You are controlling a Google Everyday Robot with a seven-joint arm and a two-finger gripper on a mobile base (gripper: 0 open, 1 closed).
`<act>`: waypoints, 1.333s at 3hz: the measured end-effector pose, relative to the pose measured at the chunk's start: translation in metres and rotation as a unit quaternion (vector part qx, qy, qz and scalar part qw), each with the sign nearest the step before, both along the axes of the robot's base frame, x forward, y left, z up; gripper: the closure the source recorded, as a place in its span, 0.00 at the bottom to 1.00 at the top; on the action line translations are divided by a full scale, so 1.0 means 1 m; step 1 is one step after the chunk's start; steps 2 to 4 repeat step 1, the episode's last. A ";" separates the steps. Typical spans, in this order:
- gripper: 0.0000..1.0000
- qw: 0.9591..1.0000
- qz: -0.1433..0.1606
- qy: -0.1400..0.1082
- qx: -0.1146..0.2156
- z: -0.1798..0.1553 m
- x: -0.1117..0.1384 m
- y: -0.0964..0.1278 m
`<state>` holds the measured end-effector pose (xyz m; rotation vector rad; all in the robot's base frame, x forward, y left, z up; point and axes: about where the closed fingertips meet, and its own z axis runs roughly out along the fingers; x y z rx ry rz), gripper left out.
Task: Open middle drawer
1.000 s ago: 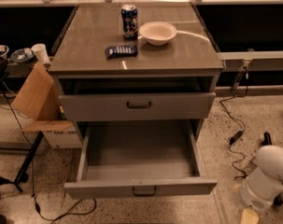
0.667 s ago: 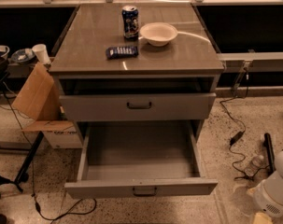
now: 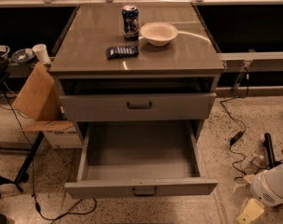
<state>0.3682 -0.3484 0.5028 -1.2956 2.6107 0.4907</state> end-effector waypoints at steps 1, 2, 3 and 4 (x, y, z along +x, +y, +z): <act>0.00 1.000 0.000 0.000 0.000 0.000 0.000 0.000; 0.00 1.000 0.000 0.000 0.000 0.000 0.000 0.000; 0.00 1.000 0.000 0.000 0.000 0.000 0.000 0.000; 0.00 1.000 0.000 0.000 0.000 0.000 0.000 0.000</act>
Offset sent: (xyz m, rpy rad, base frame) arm 0.0000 0.0000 0.0000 0.0000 0.0000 0.0000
